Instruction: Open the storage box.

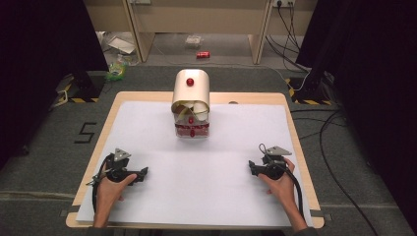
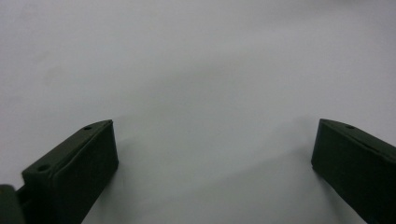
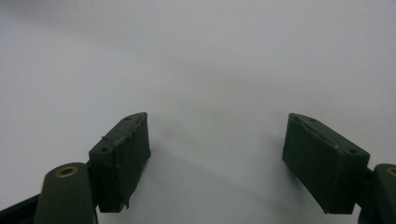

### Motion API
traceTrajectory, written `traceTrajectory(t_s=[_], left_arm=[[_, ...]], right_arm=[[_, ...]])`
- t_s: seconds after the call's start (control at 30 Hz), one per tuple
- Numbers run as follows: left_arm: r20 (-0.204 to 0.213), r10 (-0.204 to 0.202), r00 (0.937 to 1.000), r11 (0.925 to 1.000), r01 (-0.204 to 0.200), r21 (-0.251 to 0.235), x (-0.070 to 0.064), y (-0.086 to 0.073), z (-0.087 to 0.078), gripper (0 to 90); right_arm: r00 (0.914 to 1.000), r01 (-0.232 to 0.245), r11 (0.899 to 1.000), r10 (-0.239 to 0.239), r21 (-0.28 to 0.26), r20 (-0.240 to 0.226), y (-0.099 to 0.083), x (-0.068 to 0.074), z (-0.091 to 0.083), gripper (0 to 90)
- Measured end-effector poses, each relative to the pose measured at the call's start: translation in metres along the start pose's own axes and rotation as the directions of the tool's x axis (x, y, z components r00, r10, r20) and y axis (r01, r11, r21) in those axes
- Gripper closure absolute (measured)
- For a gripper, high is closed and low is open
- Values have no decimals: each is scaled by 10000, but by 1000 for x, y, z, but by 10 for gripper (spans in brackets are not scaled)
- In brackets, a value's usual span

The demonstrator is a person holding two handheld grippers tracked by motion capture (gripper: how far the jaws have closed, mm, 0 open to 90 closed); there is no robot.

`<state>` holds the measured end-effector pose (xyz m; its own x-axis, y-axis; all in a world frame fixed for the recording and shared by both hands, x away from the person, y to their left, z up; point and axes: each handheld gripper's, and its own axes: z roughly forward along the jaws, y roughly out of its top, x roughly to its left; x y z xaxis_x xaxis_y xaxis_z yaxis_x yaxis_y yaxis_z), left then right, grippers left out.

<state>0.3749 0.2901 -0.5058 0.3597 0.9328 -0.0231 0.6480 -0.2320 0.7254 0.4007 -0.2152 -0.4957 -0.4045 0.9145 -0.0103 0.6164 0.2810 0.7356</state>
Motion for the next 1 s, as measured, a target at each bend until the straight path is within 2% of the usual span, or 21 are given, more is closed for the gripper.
traceTrajectory(t_s=[0.23, 0.43, 0.47, 0.5, 0.53, 0.57, 0.63, 0.77, 0.8, 0.83, 0.9, 0.93, 1.0], left_arm=[[-93, 160, 9998, 9999, -161, -61, -2, 0, -1, 5], [-52, 464, 9989, 9982, -465, -366, -6, -1, -6, 98], [-285, 646, 9975, 9959, -663, -616, -9, -1, -8, 186], [-285, 646, 9975, 9959, -663, -616, -9, -1, -8, 189], [-486, 692, 9964, 9950, -725, -688, -11, 0, -9, 153], [-536, 596, 9968, 9946, -638, -819, -12, 1, -10, 153], [-450, 443, 9980, 9920, -493, -1165, -15, 2, -11, 174], [-328, 504, 9982, 9836, -553, -1717, -28, 6, -11, 200], [-126, 531, 9985, 9783, -546, -1997, -37, 9, -9, 213], [-126, 531, 9985, 9783, -546, -1997, -37, 9, -9, 226], [110, 516, 9986, 9716, -477, -2320, -47, 12, -8, 243], [405, 488, 9980, 9661, -369, -2554, -57, 15, -5, 254], [661, 408, 9970, 9624, -214, -2706, -66, 17, -1, 276]], right_arm=[[10000, -8, 10000, 8, 3, -3, 0, 0, 0, 234], [10000, -20, 10000, 20, 4, 3, 0, 0, 0, 234], [10000, -38, 10000, 38, 5, 6, 0, 0, 0, 234], [10000, -38, 10000, 38, 5, 6, 0, 0, 0, 234], [10000, -82, 10000, 82, 23, 0, 0, 0, 0, 234], [10000, -82, 10000, 82, 23, 0, 0, 0, 0, 234], [10000, -67, 10000, 67, 14, 1, 0, 0, 0, 234], [10000, -52, 10000, 52, 14, -5, 0, 0, 0, 234], [10000, -9, 10000, 9, 4, -4, 0, 0, 0, 234], [10000, -6, 10000, 6, 2, -4, 0, 0, 0, 234], [10000, -52, 10000, 52, 13, -6, 0, 0, 0, 234], [10000, -47, 10000, 47, 13, -4, 0, 0, 0, 234], [10000, -48, 10000, 48, 13, -6, 0, 0, 0, 234]])
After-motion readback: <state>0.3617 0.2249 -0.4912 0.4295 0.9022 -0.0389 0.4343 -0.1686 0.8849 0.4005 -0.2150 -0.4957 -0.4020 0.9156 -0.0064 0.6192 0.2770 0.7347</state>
